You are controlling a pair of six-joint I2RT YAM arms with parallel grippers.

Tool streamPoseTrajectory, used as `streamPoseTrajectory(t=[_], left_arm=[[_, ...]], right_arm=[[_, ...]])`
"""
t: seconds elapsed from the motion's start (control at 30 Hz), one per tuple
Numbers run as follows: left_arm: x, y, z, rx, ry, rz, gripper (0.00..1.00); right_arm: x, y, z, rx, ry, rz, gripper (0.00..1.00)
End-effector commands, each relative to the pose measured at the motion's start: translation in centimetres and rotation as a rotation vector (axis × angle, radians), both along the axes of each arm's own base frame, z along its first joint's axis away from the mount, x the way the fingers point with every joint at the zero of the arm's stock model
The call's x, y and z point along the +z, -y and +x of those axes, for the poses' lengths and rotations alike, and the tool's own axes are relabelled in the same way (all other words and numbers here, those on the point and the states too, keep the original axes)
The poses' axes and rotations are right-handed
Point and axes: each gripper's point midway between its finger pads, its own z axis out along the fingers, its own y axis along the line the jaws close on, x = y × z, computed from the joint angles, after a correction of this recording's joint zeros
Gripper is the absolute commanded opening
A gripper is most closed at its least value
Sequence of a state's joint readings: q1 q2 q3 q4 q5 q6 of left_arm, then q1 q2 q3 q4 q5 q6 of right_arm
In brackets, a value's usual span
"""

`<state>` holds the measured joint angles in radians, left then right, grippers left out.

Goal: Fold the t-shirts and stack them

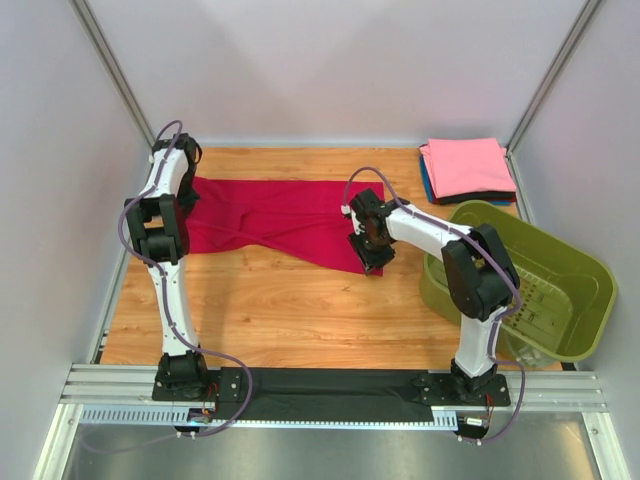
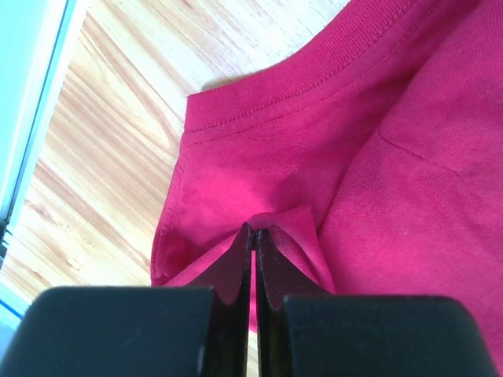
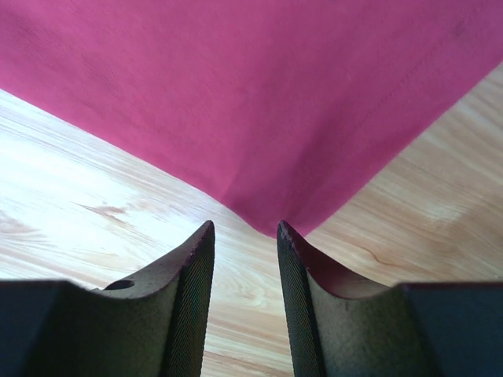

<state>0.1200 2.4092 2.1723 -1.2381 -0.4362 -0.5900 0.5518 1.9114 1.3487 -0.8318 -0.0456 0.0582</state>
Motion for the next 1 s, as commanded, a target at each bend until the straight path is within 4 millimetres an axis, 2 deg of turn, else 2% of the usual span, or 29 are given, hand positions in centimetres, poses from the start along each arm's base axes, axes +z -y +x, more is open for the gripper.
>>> streamPoseTrajectory(t=[0.0,0.1,0.27,0.4,0.57,0.7,0.87,0.97], left_arm=[[0.1,-0.7,0.6,-0.022,0.007,0.009,0.00],[-0.2,-0.4,0.7,-0.027,0.015,-0.012,0.00],[-0.2,0.2,0.6,-0.020,0.024,-0.043,0.00],[-0.4,0.6,0.2,-0.013,0.022,-0.058,0.00],[-0.2,0.5,0.2,-0.020,0.029,-0.056,0.00],[-0.5,0.6,0.0,-0.021,0.020,-0.057,0.00],[-0.8,0.8,-0.3,-0.023,0.008,-0.063,0.00],[-0.7,0.8,-0.2,-0.033,0.012,-0.065,0.00]], right_arm=[[1.9,0.4,1.6,0.037,0.128,0.011,0.39],[1.4,1.4,1.9,0.023,0.140,-0.044,0.39],[0.6,0.9,2.4,0.023,0.120,-0.052,0.36],[-0.1,1.3,1.8,0.051,0.093,-0.076,0.34],[1.0,2.0,1.1,0.045,0.107,-0.079,0.34],[2.0,1.7,1.1,0.076,0.131,-0.052,0.35],[1.4,1.6,0.3,0.113,0.126,-0.032,0.34],[1.0,1.9,0.6,0.120,0.129,-0.058,0.34]])
